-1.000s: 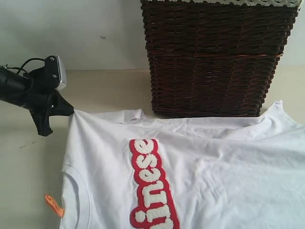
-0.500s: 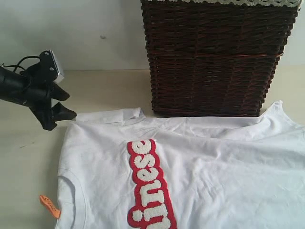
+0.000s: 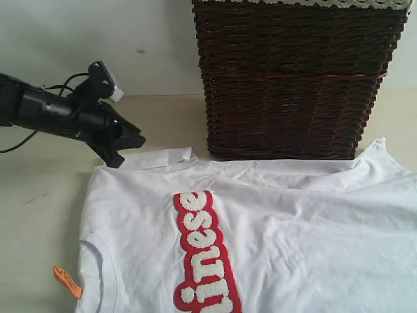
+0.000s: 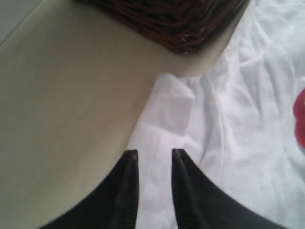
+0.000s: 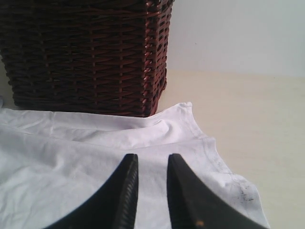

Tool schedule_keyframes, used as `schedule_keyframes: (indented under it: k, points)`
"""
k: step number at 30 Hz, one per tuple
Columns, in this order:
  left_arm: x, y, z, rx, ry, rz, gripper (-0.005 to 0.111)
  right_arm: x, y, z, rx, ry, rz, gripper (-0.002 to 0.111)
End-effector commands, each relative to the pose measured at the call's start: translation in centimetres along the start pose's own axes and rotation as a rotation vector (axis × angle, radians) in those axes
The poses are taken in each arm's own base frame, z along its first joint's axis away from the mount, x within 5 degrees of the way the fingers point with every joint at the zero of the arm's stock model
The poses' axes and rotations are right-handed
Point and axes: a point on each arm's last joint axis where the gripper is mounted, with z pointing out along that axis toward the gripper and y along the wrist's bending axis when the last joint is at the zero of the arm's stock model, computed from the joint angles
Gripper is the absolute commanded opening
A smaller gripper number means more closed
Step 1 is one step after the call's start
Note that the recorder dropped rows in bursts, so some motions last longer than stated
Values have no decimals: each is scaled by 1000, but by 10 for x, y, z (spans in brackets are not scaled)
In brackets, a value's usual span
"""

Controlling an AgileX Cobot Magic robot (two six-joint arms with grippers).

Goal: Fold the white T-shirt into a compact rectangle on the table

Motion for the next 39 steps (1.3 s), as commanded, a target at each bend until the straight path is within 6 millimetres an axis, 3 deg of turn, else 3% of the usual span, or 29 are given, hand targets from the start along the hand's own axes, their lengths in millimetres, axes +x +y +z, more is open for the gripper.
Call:
schedule_keyframes:
  k: [1, 4, 6, 10, 14, 19, 28, 35, 39]
  points:
    - [-8, -9, 24, 45, -24, 4, 12, 0, 0, 0, 1, -14, -2, 23]
    - [-11, -12, 37, 65, -27, 19, 11, 0, 0, 0, 1, -14, -4, 23]
    - [-15, -14, 43, 82, -37, 31, 20, 0, 0, 0, 1, -14, -4, 23]
    - [-22, -26, 59, 132, -45, 68, 50, 0, 0, 0, 1, -14, -4, 23]
    - [-15, -40, 76, 169, 3, 106, 49, 0, 0, 0, 0, -14, -2, 23]
    - [-12, -40, 87, 77, 68, 125, 44, 0, 0, 0, 1, -14, -3, 23]
    - [-26, -18, 89, -52, 67, 156, 41, 0, 0, 0, 1, -14, -3, 23]
    - [-20, -2, 100, -169, 113, 161, 41, 0, 0, 0, 1, -14, -3, 23]
    - [-16, 11, 97, -302, 175, 157, 41, 0, 0, 0, 1, -14, -3, 23]
